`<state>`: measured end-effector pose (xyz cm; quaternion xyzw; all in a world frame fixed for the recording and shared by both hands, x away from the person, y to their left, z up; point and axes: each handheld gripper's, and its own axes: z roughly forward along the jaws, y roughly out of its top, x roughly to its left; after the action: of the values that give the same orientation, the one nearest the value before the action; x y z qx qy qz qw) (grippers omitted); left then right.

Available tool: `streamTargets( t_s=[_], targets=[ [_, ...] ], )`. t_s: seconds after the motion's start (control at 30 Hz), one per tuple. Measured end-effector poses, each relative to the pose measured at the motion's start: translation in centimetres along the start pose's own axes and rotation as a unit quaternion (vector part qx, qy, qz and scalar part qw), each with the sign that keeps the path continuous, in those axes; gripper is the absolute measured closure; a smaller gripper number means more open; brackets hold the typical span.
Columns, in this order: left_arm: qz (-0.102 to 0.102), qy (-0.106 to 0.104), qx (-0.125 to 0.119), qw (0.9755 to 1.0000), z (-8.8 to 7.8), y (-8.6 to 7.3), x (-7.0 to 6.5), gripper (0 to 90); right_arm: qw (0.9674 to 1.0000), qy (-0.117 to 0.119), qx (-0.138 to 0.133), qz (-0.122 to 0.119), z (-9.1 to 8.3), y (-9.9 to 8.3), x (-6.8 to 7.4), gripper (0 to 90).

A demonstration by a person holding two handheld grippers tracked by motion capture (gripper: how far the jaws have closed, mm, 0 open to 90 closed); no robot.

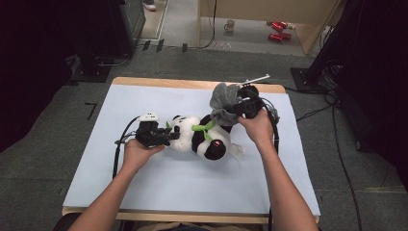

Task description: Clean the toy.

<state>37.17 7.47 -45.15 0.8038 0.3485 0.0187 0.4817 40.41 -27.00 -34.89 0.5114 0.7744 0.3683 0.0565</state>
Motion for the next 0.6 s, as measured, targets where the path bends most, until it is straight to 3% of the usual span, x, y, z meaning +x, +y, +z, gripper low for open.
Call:
streamTargets(
  t_s=[0.13, 0.33, 0.6],
  targets=[
    [0.001, 0.0, 0.001, 1.0, 0.0, 0.0, 0.0, 67.0, 0.9996, 0.014, -0.019, 0.013, -1.5, -0.2, -0.7, 81.9],
    [0.006, 0.004, 0.011, 0.9999, -0.2, 0.1, -0.3, 66.9, 0.9989, 0.028, -0.032, 0.019, -2.0, -0.9, -1.1, 81.9],
    [0.009, 0.004, 0.017, 0.9998, -0.3, 0.1, -0.3, 66.8, 0.9985, 0.047, -0.018, 0.019, 0.3, -2.4, -0.8, 81.8]
  ],
)
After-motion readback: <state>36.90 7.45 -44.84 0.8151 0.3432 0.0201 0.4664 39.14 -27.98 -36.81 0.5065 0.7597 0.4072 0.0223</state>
